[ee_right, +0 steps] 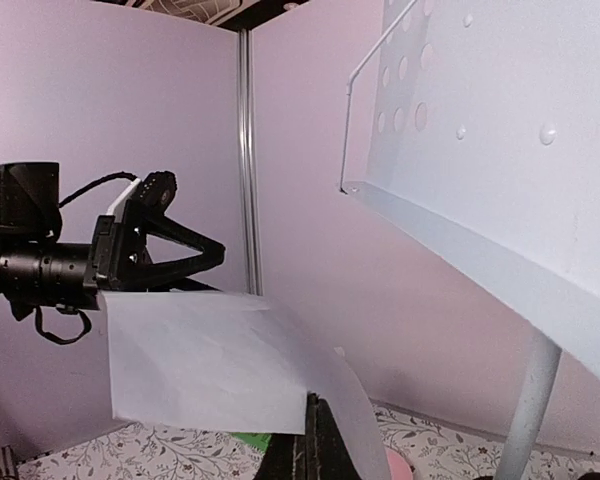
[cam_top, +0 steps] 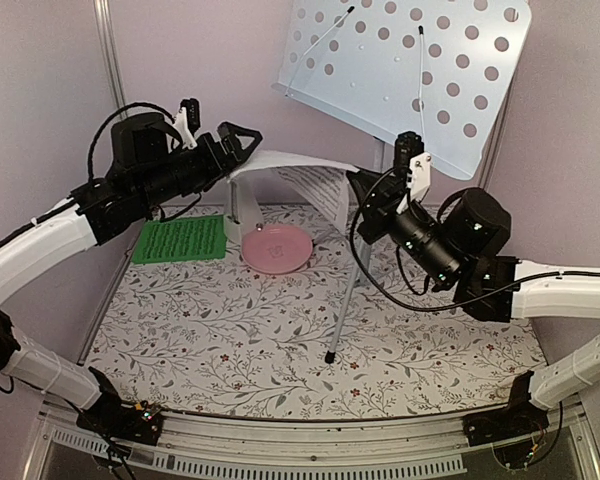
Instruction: Set up the instrument practice props
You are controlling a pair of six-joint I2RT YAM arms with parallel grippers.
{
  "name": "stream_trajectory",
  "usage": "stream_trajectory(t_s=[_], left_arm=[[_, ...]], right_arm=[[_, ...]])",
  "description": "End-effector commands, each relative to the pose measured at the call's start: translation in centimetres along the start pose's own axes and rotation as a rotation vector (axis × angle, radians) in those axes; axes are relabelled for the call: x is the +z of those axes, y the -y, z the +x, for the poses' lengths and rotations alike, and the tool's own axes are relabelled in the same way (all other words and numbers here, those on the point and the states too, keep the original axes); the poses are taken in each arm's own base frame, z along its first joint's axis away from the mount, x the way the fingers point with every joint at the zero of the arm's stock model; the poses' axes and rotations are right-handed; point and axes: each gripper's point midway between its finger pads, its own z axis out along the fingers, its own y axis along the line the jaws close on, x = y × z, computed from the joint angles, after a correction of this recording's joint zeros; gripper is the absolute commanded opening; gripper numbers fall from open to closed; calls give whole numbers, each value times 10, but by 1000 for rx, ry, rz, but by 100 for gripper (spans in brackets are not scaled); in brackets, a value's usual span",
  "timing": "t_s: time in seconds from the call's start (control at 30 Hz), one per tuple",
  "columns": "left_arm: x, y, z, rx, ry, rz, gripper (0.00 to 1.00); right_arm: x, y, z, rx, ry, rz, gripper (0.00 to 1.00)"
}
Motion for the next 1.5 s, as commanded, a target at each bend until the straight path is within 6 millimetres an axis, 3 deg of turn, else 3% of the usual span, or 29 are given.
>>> stream_trajectory(t_s=[0.0,0.13,0.27,0.53,0.67,0.73,0.87,1.03,1.23,1.47], left_arm=[[2,-28,-4,191,-6,97,99],[7,-49,10,275,-22,155,99],[29,-73,41,385,-90,172,99],[86,-113,147,581,-332,396,99],[114,-124,181,671,-405,515,96],[134,-141,199,695,-432,518,94],[166,-142,206,766,-440,560,93],[193,-136,231,839,-488,630,93],[210,-132,250,889,-502,694,89],[227,-134,263,977,-499,708,77]], right_arm=[[-16,4,13,99,-191,-65,0],[-32,4,9,109,-305,-92,0],[-47,-2,6,148,-387,-141,0],[-62,5,-18,172,-356,-133,0],[-63,16,-30,142,-334,-83,0],[-63,22,-38,136,-309,-52,0],[-63,29,-47,122,-275,-18,0],[-62,34,-53,115,-252,5,0],[-61,35,-51,108,-249,14,0],[-58,34,-49,96,-254,12,0]])
